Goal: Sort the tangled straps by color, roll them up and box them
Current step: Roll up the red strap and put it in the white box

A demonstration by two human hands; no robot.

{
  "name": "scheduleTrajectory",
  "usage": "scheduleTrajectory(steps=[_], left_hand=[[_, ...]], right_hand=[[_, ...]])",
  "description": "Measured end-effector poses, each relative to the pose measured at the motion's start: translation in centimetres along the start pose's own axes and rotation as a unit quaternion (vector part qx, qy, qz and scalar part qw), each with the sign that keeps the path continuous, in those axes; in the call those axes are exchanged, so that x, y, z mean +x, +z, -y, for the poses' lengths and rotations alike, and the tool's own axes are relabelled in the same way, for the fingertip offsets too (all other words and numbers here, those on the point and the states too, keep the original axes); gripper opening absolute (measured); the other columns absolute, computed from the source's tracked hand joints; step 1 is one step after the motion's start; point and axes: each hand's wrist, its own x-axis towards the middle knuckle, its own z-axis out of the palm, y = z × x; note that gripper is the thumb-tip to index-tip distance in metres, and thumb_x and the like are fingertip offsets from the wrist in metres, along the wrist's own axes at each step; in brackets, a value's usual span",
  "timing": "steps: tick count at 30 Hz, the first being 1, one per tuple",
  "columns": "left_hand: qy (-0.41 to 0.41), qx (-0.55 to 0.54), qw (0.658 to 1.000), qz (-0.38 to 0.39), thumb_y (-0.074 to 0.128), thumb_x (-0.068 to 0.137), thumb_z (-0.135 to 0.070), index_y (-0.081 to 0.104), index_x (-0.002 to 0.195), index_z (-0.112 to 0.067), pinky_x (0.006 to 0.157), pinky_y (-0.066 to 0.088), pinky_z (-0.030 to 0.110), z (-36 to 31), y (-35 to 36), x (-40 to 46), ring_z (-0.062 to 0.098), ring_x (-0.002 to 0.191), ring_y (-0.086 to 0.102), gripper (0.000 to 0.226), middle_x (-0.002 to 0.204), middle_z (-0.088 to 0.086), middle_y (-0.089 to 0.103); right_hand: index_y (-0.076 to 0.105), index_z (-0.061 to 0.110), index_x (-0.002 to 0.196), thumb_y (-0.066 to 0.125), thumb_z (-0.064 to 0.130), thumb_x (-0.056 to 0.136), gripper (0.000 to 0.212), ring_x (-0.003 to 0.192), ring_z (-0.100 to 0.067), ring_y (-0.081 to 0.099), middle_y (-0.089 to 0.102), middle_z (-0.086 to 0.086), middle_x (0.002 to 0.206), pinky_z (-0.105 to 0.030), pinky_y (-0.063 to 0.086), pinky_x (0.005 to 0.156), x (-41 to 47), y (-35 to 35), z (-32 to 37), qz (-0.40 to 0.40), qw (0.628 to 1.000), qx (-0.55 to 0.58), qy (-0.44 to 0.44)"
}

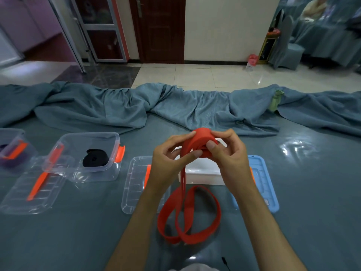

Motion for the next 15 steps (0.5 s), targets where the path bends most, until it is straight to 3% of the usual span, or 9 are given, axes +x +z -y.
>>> scheduleTrajectory(steps=[3, 6, 8, 11, 13, 15], left_hand=[[-0.010, -0.032, 0.998, -0.062, 0.090, 0.077, -0.008, 0.072, 0.119, -0.012, 0.100, 0.060, 0.039, -0.1, 0.2, 0.1, 0.026, 0.113, 0.075, 0.045, 0.116, 0.011, 0.078], [0.010, -0.035, 0.996, -0.079, 0.089, 0.077, -0.002, 0.073, 0.104, -0.010, 0.100, 0.060, 0.041, 0.1, 0.7, 0.2, 0.028, 0.114, 0.074, 0.032, 0.116, 0.008, 0.079], [0.015, -0.020, 0.997, -0.070, 0.091, 0.075, -0.007, 0.076, 0.102, -0.014, 0.096, 0.058, 0.033, -0.2, 0.7, 0.3, 0.023, 0.112, 0.075, 0.032, 0.113, 0.004, 0.079], [0.027, 0.011, 0.998, -0.049, 0.096, 0.070, -0.014, 0.079, 0.101, -0.025, 0.090, 0.058, 0.024, -1.0, -0.1, 0.7, 0.018, 0.104, 0.076, 0.036, 0.105, 0.002, 0.080], [0.024, 0.024, 0.999, -0.041, 0.097, 0.066, -0.021, 0.079, 0.101, -0.031, 0.086, 0.058, 0.023, -1.3, -0.5, 0.9, 0.018, 0.100, 0.078, 0.041, 0.102, 0.002, 0.081], [0.008, 0.019, 0.999, -0.048, 0.097, 0.065, -0.024, 0.078, 0.102, -0.031, 0.083, 0.060, 0.024, -1.4, -0.3, 0.8, 0.020, 0.099, 0.078, 0.043, 0.104, 0.003, 0.081]], right_hand=[[0.060, 0.005, 0.100, 0.084, 0.013, 0.082, 0.031, 0.110, -0.030, 0.074, 0.076, -0.012, 0.114, -0.044, 0.060, 0.094, 0.3, -0.4, 0.1, 0.010, 1.000, -0.028, 0.002], [0.067, 0.016, 0.109, 0.088, 0.018, 0.079, 0.037, 0.102, -0.027, 0.076, 0.078, -0.007, 0.108, -0.036, 0.060, 0.085, 0.5, -0.9, 0.6, 0.018, 0.999, -0.041, -0.013], [0.071, 0.024, 0.112, 0.088, 0.021, 0.078, 0.038, 0.105, -0.028, 0.075, 0.076, -0.007, 0.111, -0.037, 0.060, 0.086, 0.6, -0.9, 0.6, 0.010, 0.999, -0.028, -0.031], [0.065, 0.017, 0.096, 0.087, 0.021, 0.078, 0.029, 0.113, -0.034, 0.072, 0.071, -0.019, 0.122, -0.049, 0.059, 0.095, 0.7, -0.9, 0.2, 0.031, 0.999, -0.005, -0.011], [0.059, 0.015, 0.089, 0.088, 0.021, 0.076, 0.032, 0.109, -0.033, 0.073, 0.073, -0.016, 0.116, -0.049, 0.059, 0.091, 0.9, -1.0, 0.3, 0.050, 0.998, -0.021, 0.009], [0.065, 0.017, 0.096, 0.089, 0.024, 0.076, 0.033, 0.102, -0.031, 0.075, 0.073, -0.008, 0.105, -0.047, 0.061, 0.087, 1.1, -1.1, 0.9, 0.050, 0.998, -0.035, 0.000]])
